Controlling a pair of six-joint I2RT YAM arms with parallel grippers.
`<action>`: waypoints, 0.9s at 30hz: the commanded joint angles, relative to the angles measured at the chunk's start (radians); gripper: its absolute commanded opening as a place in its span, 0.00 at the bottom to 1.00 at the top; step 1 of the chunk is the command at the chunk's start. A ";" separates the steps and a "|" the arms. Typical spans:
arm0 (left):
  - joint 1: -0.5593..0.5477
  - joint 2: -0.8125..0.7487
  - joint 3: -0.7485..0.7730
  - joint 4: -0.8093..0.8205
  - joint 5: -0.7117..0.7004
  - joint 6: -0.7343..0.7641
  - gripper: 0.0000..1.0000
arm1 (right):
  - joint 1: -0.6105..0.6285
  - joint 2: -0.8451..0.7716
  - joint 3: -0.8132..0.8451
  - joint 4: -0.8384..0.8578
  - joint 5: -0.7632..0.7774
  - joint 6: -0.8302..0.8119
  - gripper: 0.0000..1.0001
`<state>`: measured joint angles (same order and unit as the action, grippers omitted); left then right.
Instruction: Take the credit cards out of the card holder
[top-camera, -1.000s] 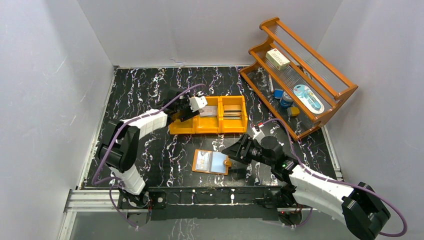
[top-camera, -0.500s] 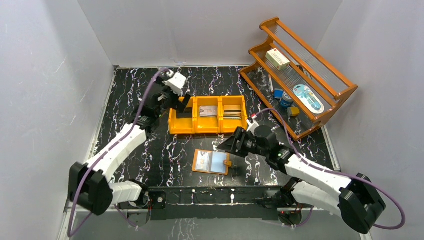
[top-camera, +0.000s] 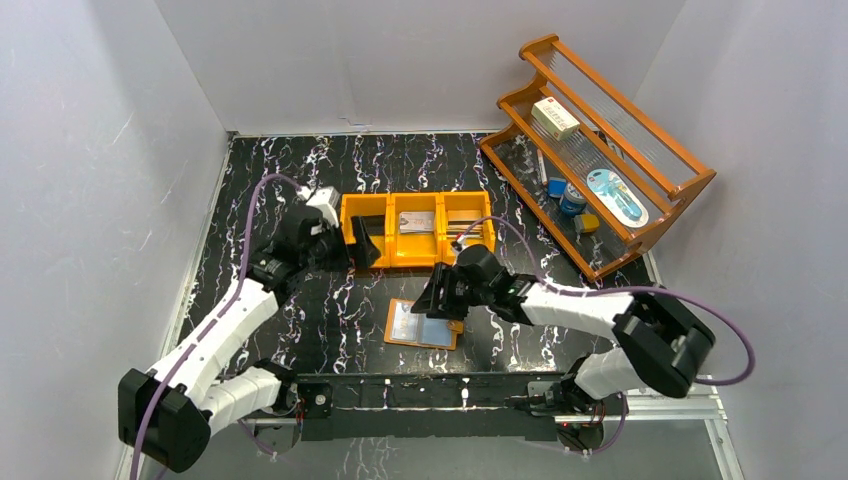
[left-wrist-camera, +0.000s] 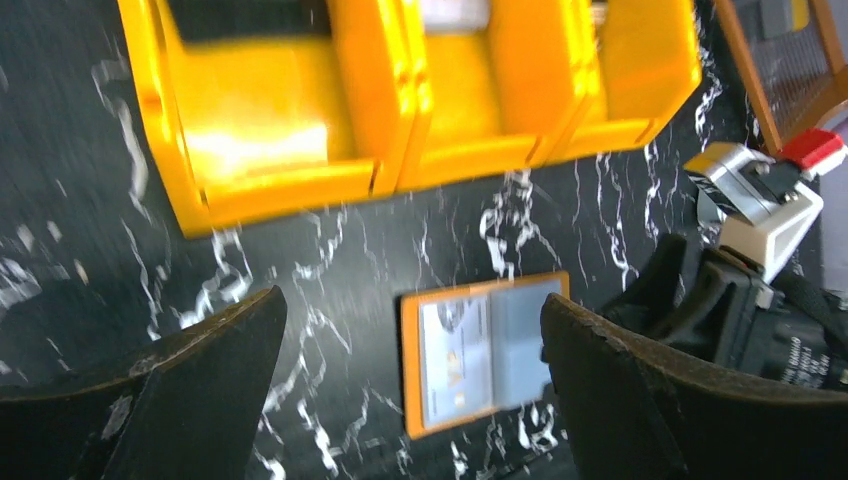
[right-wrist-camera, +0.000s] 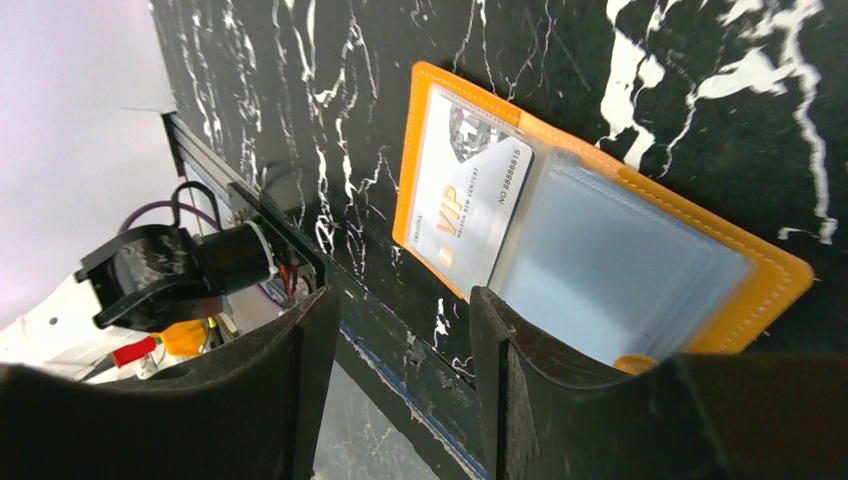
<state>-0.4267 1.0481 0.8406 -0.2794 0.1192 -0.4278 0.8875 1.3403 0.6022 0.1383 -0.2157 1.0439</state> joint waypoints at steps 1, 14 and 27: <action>0.005 -0.098 -0.100 -0.062 0.069 -0.250 0.98 | 0.047 0.089 0.055 0.079 0.001 0.068 0.57; 0.005 -0.034 -0.251 0.015 0.350 -0.330 0.76 | 0.053 0.209 0.122 0.060 -0.043 0.065 0.51; 0.005 0.038 -0.243 0.021 0.424 -0.256 0.61 | 0.033 0.206 0.044 -0.034 0.102 0.146 0.43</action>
<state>-0.4267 1.0676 0.5869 -0.2581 0.4751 -0.7174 0.9329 1.5814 0.6918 0.1085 -0.1772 1.1481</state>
